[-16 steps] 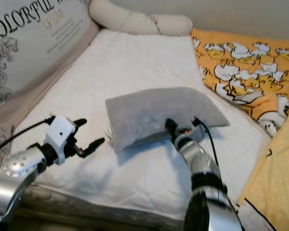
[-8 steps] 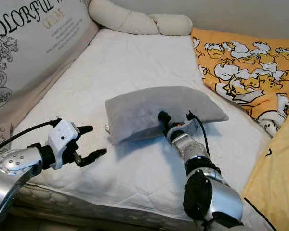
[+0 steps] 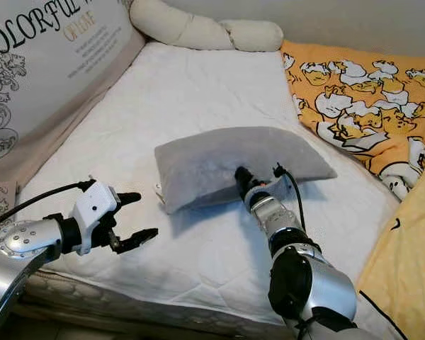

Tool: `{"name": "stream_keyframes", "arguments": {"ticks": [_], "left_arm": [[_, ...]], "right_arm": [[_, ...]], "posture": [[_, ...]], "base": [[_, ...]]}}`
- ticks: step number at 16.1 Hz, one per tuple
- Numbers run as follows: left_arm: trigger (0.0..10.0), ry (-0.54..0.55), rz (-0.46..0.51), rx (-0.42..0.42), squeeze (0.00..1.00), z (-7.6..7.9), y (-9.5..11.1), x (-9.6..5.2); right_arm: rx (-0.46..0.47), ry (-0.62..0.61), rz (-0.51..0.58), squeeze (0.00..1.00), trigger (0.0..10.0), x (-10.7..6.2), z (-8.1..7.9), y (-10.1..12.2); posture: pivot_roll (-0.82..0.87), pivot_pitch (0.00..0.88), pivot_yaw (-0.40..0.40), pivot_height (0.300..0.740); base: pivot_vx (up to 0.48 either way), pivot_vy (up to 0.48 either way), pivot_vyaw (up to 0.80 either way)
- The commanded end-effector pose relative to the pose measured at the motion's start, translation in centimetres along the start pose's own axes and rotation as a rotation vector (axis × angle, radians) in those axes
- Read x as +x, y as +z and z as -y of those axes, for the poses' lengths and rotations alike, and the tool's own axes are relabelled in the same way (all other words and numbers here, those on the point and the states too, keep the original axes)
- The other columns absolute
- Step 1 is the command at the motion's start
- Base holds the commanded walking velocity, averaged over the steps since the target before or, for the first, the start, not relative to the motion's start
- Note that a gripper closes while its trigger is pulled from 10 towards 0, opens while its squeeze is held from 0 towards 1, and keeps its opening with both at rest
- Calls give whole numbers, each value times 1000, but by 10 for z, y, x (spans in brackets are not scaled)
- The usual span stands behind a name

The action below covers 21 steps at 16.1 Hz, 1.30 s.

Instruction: Clean up the room

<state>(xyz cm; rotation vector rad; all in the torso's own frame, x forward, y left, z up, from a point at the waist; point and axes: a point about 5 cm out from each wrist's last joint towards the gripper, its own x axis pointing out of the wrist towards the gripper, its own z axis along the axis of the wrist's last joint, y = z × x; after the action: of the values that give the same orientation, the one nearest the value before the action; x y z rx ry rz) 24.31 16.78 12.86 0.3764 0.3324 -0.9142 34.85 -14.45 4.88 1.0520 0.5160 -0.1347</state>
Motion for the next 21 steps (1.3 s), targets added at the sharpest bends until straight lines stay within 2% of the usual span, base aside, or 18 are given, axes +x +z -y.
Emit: {"name": "stream_keyframes", "arguments": {"ticks": [1,9,16,19,20,21], "left_arm": [[10000,-22,-16,-4,0,2,-2,-1],[10000,-27,-40,-8,0,1,-6,-2],[10000,-39,-71,-128,0,5,-10,-3],[10000,25,-63,-142,0,0,-10,-7],[10000,110,-48,-116,0,-7,-11,-13],[10000,273,7,-114,0,-22,-6,-19]], "right_arm": [[-22,-10,18,0,0,1,-4,6],[-35,-13,29,0,0,1,-6,7],[-48,-20,45,0,0,2,-10,13],[-76,-46,61,0,0,2,-13,18],[-100,-15,74,0,0,3,-24,25],[-120,40,74,0,0,4,-41,30]], "posture": [[52,0,-16,740],[48,0,-20,740],[45,0,-23,740],[43,0,-25,740],[43,0,-23,740],[43,0,-22,740]], "base": [[0,0,0],[0,0,0],[0,0,0],[0,0,0],[0,0,0],[0,0,0]]}}
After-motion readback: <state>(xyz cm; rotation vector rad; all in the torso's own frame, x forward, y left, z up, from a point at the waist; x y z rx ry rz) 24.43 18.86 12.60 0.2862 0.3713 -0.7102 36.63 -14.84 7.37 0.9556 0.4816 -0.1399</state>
